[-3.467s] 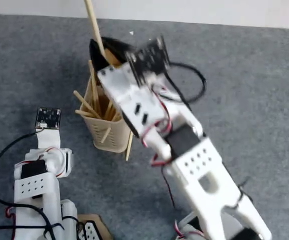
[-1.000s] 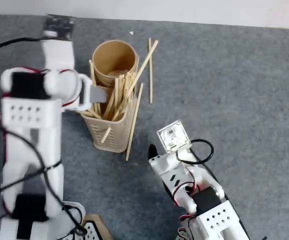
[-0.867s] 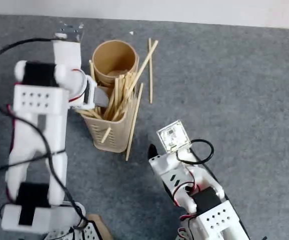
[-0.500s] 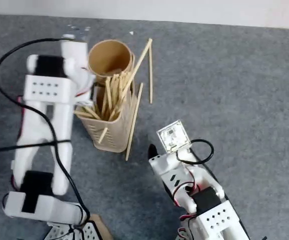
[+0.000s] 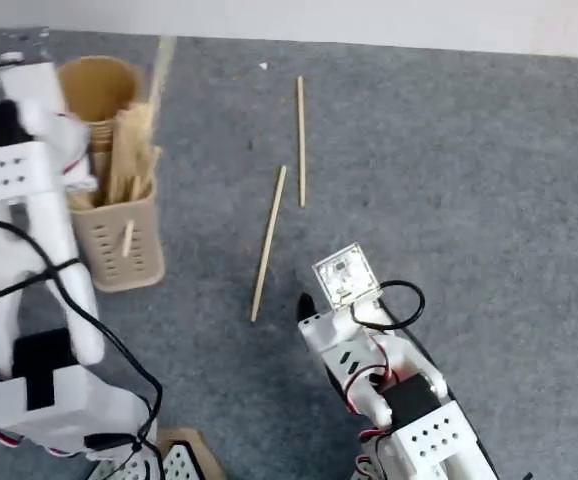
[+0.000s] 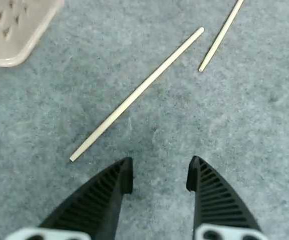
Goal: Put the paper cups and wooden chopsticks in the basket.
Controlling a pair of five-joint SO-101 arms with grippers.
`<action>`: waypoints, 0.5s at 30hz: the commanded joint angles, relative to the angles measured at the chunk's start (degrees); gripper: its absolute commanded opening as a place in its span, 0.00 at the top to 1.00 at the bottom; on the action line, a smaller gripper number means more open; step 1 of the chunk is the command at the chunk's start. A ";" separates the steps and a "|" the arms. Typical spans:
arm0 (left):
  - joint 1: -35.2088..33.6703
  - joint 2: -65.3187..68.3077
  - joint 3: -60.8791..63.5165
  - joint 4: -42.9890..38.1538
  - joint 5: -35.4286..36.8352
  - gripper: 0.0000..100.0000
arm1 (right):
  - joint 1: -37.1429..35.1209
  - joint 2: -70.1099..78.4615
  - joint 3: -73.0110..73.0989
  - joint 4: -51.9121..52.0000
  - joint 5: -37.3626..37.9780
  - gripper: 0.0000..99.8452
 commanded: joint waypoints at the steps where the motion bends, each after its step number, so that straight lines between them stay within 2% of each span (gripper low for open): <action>1: -0.22 -1.01 1.80 -0.18 -1.05 1.00 | 0.31 -0.75 -0.40 -1.10 0.44 0.81; 5: -0.04 -1.01 6.11 0.18 -1.05 0.98 | 0.31 -0.75 -0.40 -1.10 0.44 0.81; 9: -1.19 -1.63 5.58 0.18 -1.05 0.83 | 0.31 -0.75 -0.40 -1.10 0.44 0.81; 12: -2.68 -1.63 0.48 0.26 -1.05 0.73 | 0.31 -0.75 -0.40 -1.10 0.44 0.81; 15: -4.26 -1.63 -5.58 1.49 -1.05 0.69 | 0.31 -0.75 -0.40 -1.10 0.44 0.81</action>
